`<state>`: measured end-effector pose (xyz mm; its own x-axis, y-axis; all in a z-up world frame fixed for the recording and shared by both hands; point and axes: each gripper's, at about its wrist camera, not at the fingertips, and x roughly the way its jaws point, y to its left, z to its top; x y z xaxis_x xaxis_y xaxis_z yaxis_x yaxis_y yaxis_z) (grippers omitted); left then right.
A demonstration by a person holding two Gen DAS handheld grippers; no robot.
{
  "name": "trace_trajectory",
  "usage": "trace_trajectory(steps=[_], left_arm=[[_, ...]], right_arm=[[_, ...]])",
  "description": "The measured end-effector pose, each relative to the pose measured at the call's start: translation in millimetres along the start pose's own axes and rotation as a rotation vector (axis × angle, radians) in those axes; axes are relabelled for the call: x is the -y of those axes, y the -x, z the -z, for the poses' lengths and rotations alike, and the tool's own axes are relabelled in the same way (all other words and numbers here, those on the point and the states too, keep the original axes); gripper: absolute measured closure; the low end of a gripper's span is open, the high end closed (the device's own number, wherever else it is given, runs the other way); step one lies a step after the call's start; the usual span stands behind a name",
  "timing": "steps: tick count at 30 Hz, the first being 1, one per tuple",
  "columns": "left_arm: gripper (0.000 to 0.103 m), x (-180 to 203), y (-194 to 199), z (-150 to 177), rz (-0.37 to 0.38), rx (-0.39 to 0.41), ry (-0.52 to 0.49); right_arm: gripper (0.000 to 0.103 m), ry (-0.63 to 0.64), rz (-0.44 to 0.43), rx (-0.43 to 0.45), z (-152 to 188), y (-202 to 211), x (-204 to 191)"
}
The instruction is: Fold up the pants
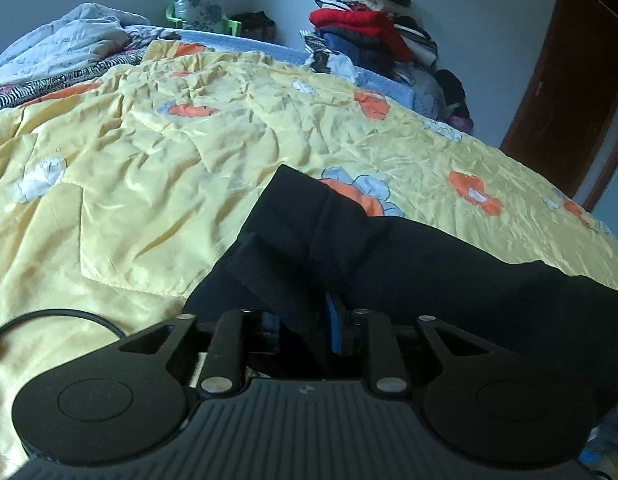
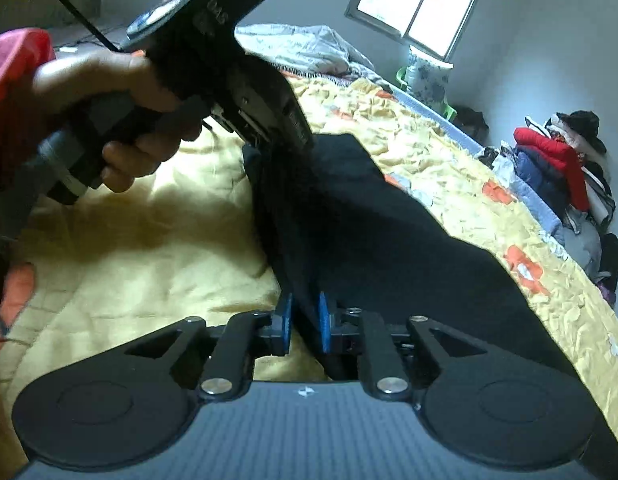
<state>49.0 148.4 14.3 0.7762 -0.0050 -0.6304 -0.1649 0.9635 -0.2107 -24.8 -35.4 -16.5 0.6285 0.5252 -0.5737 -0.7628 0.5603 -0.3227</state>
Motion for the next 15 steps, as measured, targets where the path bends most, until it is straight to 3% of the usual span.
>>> trace_trajectory(steps=[1, 2, 3, 5, 6, 9, 12, 15], left_arm=[[0.067, -0.8, 3.4, -0.9, -0.005, 0.006, 0.008], [0.058, -1.4, 7.8, -1.8, -0.034, 0.024, 0.015], [0.051, -0.7, 13.0, -2.3, -0.091, 0.056, 0.017], [0.035, 2.7, 24.1, -3.3, -0.175, 0.142, 0.001], [0.034, 5.5, 29.5, -4.4, -0.188, 0.177, -0.01], [0.032, 21.7, 37.7, -10.2, -0.113, 0.199, -0.062], [0.031, 51.6, 36.9, -11.2, 0.005, 0.179, -0.169], [0.031, 94.6, 33.6, -1.0, 0.133, 0.165, -0.321]], right_arm=[[0.089, -0.027, 0.01, 0.011, 1.1, 7.3, 5.4], [0.089, -0.067, 0.035, 0.021, 3.2, 16.0, 13.2], [0.089, -0.119, 0.073, 0.022, 8.0, 25.4, 23.6], [0.088, -0.21, 0.13, -0.019, 22.4, 35.0, 41.3], [0.088, -0.253, 0.155, -0.048, 31.3, 37.5, 48.7], [0.088, -0.393, 0.173, -0.16, 63.6, 40.9, 64.1], [0.086, -0.514, 0.174, -0.09, 80.6, 67.2, 75.0], [0.084, -0.701, 0.294, -0.004, 99.9, 101.7, 109.8]])
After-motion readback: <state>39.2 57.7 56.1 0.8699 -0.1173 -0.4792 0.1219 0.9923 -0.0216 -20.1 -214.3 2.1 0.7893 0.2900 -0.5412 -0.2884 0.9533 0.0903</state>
